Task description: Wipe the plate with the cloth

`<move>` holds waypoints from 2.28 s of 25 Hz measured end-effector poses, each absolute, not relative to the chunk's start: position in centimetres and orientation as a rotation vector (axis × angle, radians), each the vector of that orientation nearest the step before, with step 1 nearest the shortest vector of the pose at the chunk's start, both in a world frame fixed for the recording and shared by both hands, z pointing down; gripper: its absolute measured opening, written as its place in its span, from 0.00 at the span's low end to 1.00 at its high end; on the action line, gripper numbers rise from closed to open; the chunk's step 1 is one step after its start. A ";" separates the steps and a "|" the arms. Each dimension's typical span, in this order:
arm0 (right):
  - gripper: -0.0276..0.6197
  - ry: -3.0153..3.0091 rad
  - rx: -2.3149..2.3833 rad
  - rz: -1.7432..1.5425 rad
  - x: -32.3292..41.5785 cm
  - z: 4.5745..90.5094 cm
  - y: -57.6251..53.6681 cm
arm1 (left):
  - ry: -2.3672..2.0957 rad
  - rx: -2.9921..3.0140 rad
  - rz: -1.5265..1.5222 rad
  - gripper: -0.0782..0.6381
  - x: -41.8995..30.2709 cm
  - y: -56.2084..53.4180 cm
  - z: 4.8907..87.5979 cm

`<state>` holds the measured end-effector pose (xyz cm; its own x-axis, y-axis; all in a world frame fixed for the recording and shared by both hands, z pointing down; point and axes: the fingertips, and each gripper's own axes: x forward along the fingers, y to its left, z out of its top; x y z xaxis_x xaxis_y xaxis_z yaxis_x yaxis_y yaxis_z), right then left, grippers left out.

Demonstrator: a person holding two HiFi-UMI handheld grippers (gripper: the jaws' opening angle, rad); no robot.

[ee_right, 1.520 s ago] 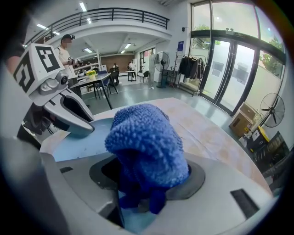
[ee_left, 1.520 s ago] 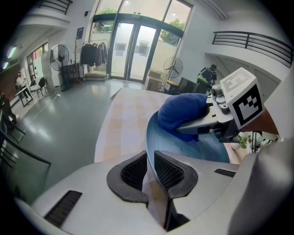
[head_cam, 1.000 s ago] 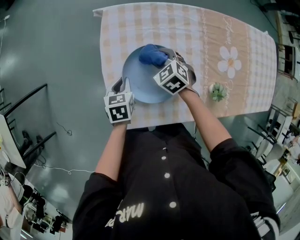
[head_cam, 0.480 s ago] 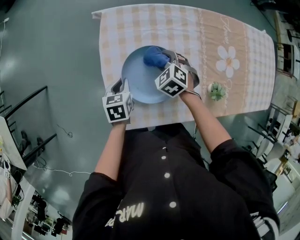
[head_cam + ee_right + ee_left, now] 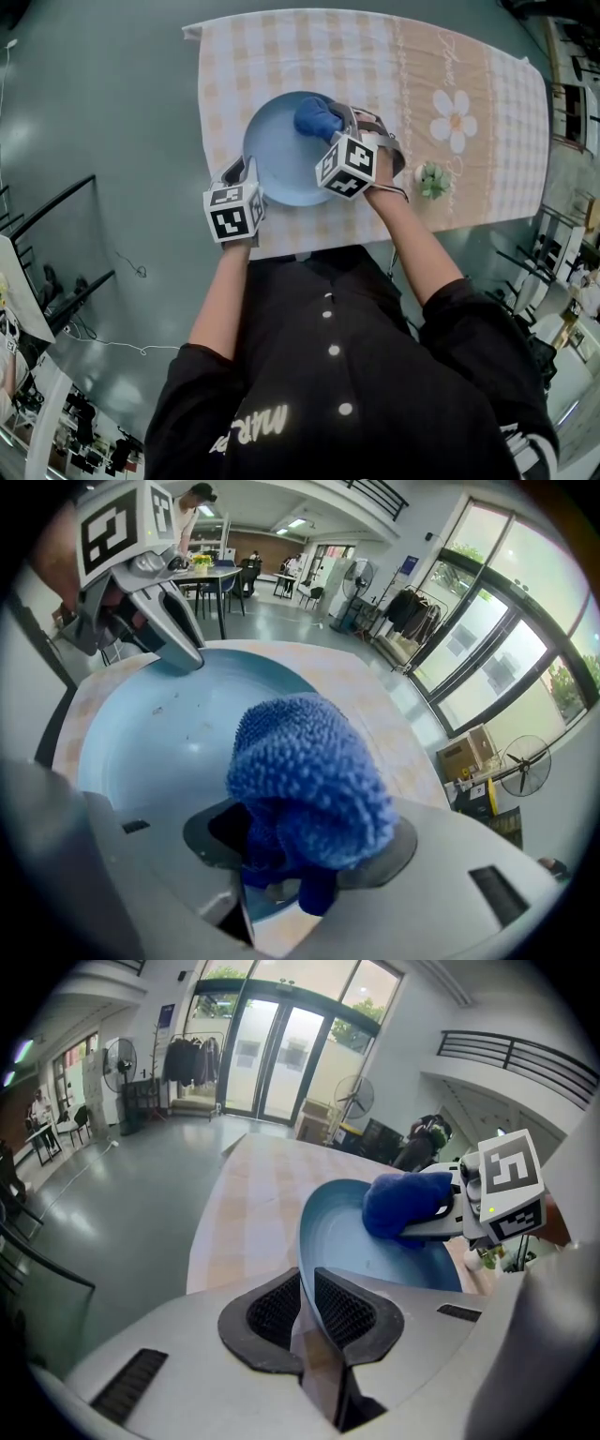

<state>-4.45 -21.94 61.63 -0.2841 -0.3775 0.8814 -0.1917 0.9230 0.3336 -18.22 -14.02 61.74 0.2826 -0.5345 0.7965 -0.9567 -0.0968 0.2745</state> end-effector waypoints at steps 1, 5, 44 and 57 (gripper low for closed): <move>0.38 -1.860 0.416 -0.206 -4.3 61.6 -21.9 | -1.358 1.750 0.664 0.19 -18.2 -14.0 61.8; 0.38 -1.850 0.426 -0.210 -3.9 61.7 -21.7 | -1.351 1.744 0.654 0.19 -18.2 -13.9 61.8; 0.38 -2.142 0.343 0.112 -14.5 60.7 -15.4 | -1.174 1.796 0.377 0.20 -18.1 -13.8 61.6; 0.38 -2.057 0.317 0.083 -14.0 61.5 -15.5 | -1.197 1.791 0.449 0.20 -18.1 -13.9 61.7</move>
<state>-13.97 -15.55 61.50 -0.4557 -0.1891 0.8698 -0.2582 0.9632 0.0742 -18.08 -13.85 61.70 0.4633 -0.5387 0.7037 -0.8686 -0.1186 0.4811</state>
